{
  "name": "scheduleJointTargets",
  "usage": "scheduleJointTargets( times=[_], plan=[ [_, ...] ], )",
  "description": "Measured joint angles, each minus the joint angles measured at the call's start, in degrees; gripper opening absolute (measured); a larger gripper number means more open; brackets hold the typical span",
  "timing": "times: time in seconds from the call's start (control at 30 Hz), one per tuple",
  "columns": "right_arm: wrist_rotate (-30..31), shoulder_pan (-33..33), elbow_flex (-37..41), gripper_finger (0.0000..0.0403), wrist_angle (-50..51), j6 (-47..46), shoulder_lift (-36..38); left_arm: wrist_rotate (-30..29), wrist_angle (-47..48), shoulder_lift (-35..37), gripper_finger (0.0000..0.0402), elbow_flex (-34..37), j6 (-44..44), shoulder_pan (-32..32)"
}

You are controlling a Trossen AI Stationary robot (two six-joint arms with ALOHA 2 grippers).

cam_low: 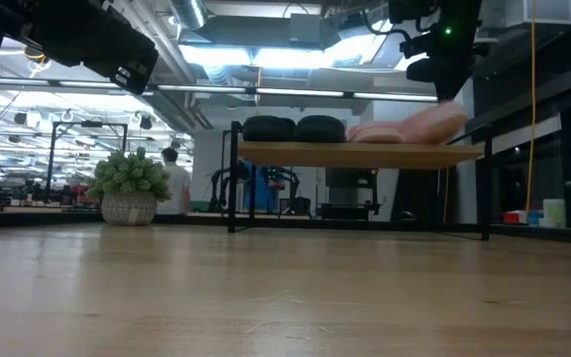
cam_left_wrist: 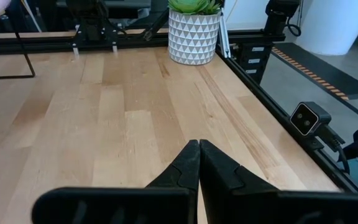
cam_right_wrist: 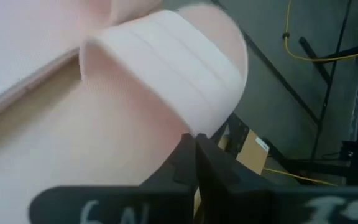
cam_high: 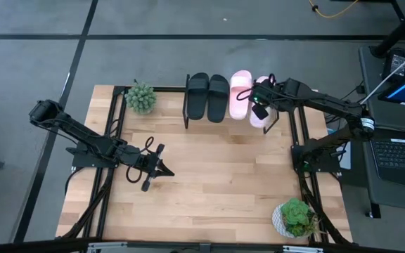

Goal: Pick and place slides into the shelf
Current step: Put the pink slide on the shelf

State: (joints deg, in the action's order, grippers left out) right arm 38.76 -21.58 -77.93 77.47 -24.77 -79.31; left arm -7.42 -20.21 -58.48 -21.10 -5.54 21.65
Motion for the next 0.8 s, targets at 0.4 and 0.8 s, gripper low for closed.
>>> scheduleJointTargets(
  times=[0.4, 0.8],
  plan=[
    [0.50, 0.00, -0.02, 0.0002, -8.57, 6.00, 0.00, 0.00, 0.00, -0.01, 0.0004, 0.00, 0.19, 0.00],
    [-3.37, -0.02, -0.04, 0.0004, -10.15, 7.33, 0.00, 0.00, 0.01, -0.02, 0.0004, -0.01, 0.20, 0.00]
  ],
)
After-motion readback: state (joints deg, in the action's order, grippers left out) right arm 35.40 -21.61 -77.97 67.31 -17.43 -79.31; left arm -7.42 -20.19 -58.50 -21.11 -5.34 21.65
